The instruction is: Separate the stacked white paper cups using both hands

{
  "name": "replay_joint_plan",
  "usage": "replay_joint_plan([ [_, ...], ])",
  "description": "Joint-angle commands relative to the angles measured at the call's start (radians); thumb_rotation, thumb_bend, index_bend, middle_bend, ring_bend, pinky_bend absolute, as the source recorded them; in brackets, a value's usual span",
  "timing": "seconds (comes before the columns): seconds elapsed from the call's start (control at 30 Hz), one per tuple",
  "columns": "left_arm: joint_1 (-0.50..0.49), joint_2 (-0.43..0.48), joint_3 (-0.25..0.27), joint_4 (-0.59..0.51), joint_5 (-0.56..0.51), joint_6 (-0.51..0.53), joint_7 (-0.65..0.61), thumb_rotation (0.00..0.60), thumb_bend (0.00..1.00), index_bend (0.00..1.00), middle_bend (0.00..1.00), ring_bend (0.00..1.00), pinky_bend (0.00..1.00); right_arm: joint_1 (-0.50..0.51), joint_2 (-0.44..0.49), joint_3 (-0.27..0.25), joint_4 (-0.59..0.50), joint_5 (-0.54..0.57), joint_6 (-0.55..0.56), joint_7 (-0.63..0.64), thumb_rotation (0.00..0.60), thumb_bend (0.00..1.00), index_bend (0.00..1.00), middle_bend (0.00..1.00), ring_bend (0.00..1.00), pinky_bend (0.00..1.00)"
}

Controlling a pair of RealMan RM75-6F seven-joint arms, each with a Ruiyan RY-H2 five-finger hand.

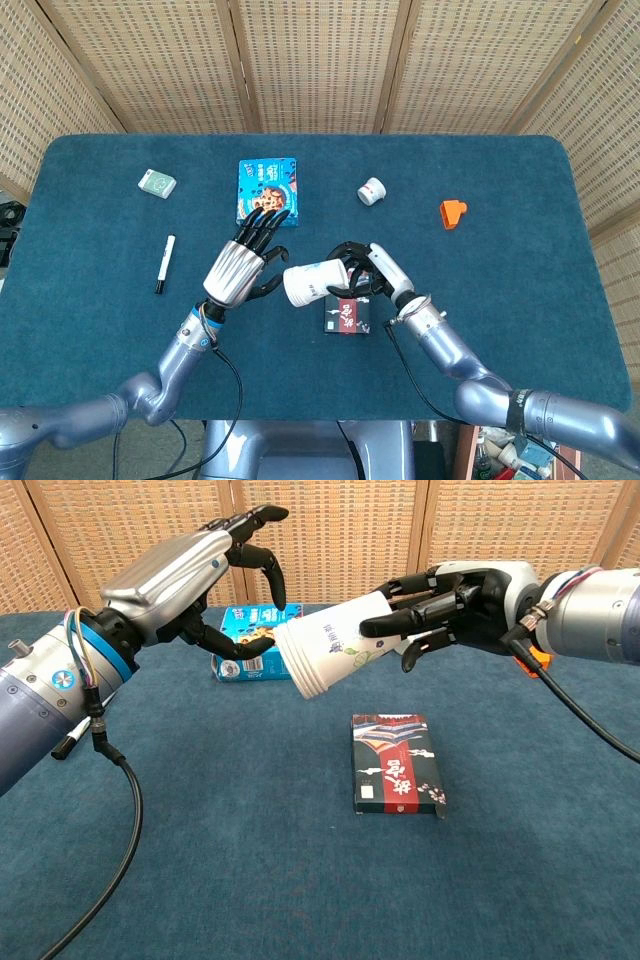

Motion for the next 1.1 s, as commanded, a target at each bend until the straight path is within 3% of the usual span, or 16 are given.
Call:
replay_joint_plan([
  [0.03, -0.003, -0.011, 0.0, 0.007, 0.001, 0.011, -0.004, 0.6, 0.34, 0.49, 0.0, 0.0, 0.0, 0.001, 0.0, 0.0, -0.001, 0.001, -0.004, -0.002, 0.6, 0.56, 0.55, 0.62, 0.49, 0.61],
  [0.57, -0.012, -0.047, 0.0, 0.006, -0.022, 0.02, -0.025, 0.6, 0.36, 0.57, 0.0, 0.0, 0.0, -0.006, -0.001, 0.021, -0.003, 0.012, -0.032, 0.03, 0.6, 0.58, 0.55, 0.62, 0.49, 0.61],
  [0.87, -0.015, -0.049, -0.003, 0.008, -0.029, 0.026, -0.023, 0.6, 0.47, 0.66, 0.0, 0.0, 0.0, -0.013, 0.003, 0.023, -0.003, 0.001, -0.036, 0.034, 0.6, 0.58, 0.55, 0.62, 0.49, 0.61],
  [1.1, -0.017, -0.054, -0.003, 0.018, -0.029, 0.036, -0.021, 0.6, 0.47, 0.66, 0.0, 0.0, 0.0, -0.016, 0.001, 0.023, 0.001, -0.005, -0.037, 0.035, 0.6, 0.58, 0.55, 0.62, 0.49, 0.61],
])
